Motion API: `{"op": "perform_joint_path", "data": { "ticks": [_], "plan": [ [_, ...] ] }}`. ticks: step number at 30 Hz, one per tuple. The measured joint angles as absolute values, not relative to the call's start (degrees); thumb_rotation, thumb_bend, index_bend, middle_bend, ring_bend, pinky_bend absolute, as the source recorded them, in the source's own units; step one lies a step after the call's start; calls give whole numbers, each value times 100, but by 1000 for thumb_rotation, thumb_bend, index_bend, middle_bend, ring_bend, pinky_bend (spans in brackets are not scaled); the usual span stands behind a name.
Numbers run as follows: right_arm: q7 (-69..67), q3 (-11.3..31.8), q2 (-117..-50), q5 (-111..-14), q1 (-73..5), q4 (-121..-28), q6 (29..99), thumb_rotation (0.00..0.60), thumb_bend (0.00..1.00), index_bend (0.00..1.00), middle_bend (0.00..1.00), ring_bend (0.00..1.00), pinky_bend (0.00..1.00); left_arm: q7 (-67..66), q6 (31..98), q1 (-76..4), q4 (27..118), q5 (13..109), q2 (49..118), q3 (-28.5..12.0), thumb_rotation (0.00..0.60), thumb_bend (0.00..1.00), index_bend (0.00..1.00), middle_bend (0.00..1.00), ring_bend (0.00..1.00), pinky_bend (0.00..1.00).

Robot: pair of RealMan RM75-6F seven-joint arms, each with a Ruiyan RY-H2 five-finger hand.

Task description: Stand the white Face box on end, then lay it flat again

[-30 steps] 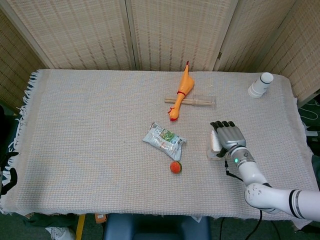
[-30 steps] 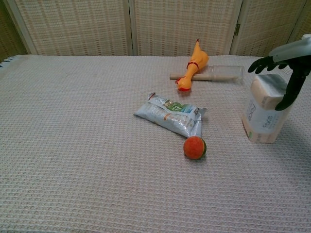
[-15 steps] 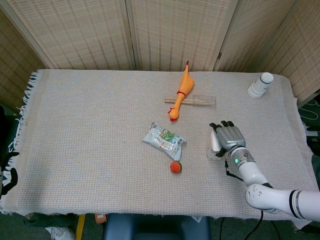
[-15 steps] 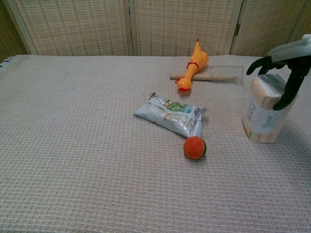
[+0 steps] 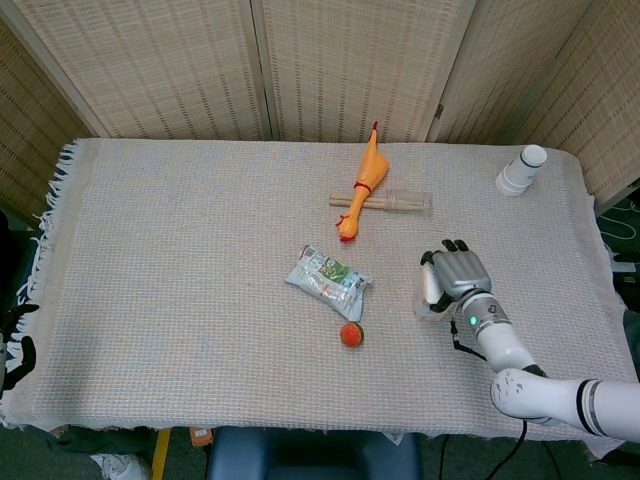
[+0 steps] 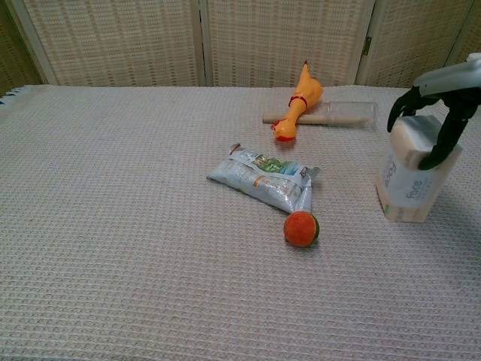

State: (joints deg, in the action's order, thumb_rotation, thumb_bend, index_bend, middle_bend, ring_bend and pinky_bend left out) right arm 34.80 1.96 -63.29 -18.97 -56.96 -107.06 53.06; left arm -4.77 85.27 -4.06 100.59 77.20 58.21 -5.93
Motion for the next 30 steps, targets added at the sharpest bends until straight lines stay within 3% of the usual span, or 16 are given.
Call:
{"op": "perform_joint_path", "data": {
  "ticks": [7, 13, 22, 30],
  "plan": [
    [3212, 267, -6324, -2311, -5546, -10689, 5424, 600, 247, 337, 364, 227, 0, -497, 8522, -406, 10080, 7713, 5822, -588, 600, 622, 273, 0, 0, 83],
    [2277, 468, -6376, -3349, -5103, -10547, 5574, 600, 273, 346, 377, 259, 0, -501, 8527, -403, 10087, 7713, 5820, -587, 600, 621, 273, 0, 0, 83],
    [-1078, 755, -6877, -5377, -4092, -9524, 5895, 600, 320, 365, 415, 316, 0, -531, 8521, -408, 10090, 7705, 5829, -587, 600, 621, 273, 0, 0, 83],
    [-4714, 770, -7560, -6832, -3561, -7720, 5615, 600, 337, 365, 415, 318, 0, -558, 8520, -413, 10075, 7676, 5845, -598, 600, 621, 273, 0, 0, 83]
  ]
}}
